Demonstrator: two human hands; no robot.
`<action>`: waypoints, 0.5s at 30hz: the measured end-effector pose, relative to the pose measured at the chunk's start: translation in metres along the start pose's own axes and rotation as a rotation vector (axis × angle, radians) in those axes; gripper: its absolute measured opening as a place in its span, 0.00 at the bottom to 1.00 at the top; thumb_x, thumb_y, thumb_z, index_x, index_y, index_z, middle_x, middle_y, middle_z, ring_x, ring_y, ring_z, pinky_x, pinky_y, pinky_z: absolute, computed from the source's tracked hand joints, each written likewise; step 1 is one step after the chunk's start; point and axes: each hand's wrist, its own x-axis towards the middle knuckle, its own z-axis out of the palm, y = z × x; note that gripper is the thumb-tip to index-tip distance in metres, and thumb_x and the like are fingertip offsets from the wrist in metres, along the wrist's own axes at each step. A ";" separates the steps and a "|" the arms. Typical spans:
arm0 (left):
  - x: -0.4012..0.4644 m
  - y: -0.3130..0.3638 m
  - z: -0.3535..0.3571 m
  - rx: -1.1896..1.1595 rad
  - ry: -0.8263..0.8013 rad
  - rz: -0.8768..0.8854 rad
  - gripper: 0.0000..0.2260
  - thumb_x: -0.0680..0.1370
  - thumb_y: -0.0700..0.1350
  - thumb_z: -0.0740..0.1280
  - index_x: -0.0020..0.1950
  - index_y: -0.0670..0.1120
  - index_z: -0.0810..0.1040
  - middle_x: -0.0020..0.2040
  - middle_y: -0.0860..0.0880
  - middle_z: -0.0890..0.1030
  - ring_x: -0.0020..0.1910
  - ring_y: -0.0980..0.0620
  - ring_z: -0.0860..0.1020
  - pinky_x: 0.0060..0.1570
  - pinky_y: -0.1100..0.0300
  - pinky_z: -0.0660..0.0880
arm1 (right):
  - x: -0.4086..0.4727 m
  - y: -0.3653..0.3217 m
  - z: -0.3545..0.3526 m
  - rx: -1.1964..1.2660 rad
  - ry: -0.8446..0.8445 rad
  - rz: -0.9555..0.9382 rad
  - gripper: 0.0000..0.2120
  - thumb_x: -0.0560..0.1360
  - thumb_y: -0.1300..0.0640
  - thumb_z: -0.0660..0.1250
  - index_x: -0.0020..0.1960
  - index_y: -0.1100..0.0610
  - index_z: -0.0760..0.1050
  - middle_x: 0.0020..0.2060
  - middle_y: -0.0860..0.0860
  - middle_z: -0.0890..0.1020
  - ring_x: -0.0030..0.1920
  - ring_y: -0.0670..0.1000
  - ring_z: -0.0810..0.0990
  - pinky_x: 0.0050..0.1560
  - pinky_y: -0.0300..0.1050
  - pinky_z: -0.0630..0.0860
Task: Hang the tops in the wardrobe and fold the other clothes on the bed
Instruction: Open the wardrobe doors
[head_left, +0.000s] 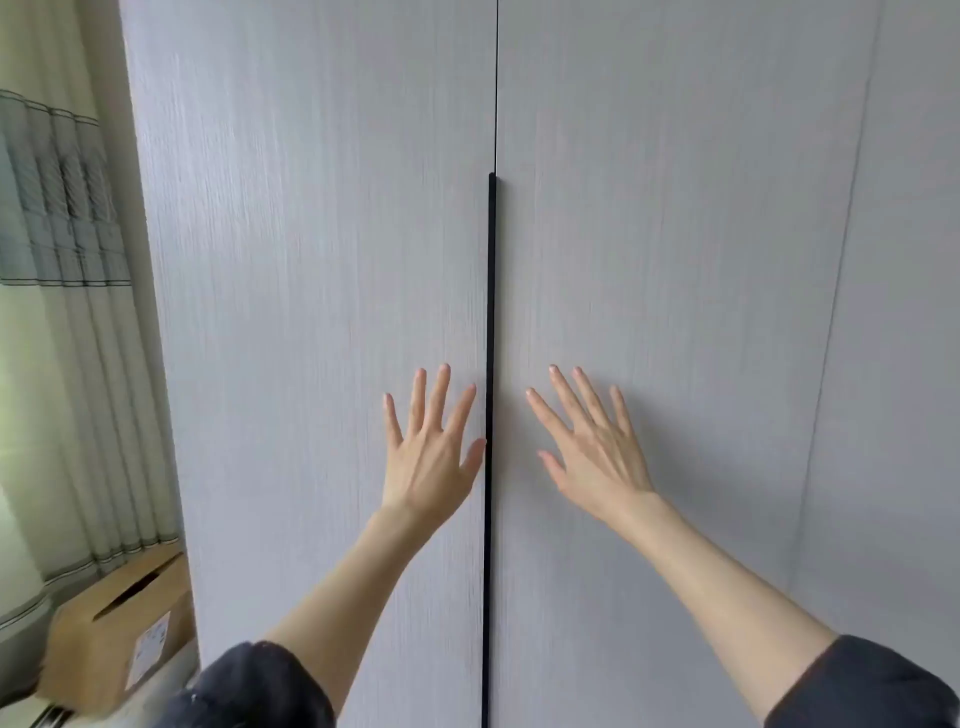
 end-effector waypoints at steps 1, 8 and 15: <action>-0.007 0.004 0.006 -0.019 -0.023 -0.041 0.26 0.81 0.55 0.53 0.77 0.51 0.50 0.78 0.48 0.41 0.75 0.46 0.36 0.70 0.42 0.34 | -0.007 -0.007 0.006 -0.008 -0.008 -0.006 0.34 0.78 0.47 0.59 0.77 0.47 0.44 0.77 0.52 0.43 0.76 0.57 0.42 0.72 0.62 0.44; -0.037 0.016 0.048 -0.227 -0.098 -0.184 0.22 0.81 0.48 0.57 0.75 0.47 0.59 0.76 0.44 0.54 0.75 0.44 0.50 0.73 0.50 0.49 | -0.043 -0.023 0.055 -0.026 0.049 0.022 0.36 0.64 0.55 0.76 0.70 0.52 0.69 0.71 0.57 0.67 0.71 0.60 0.66 0.61 0.71 0.64; -0.028 0.028 0.068 -0.285 -0.036 -0.324 0.13 0.79 0.48 0.61 0.62 0.44 0.73 0.63 0.46 0.67 0.63 0.45 0.64 0.64 0.56 0.58 | -0.046 -0.016 0.081 -0.007 -0.122 0.040 0.40 0.69 0.59 0.71 0.76 0.49 0.55 0.76 0.52 0.50 0.76 0.59 0.49 0.68 0.69 0.53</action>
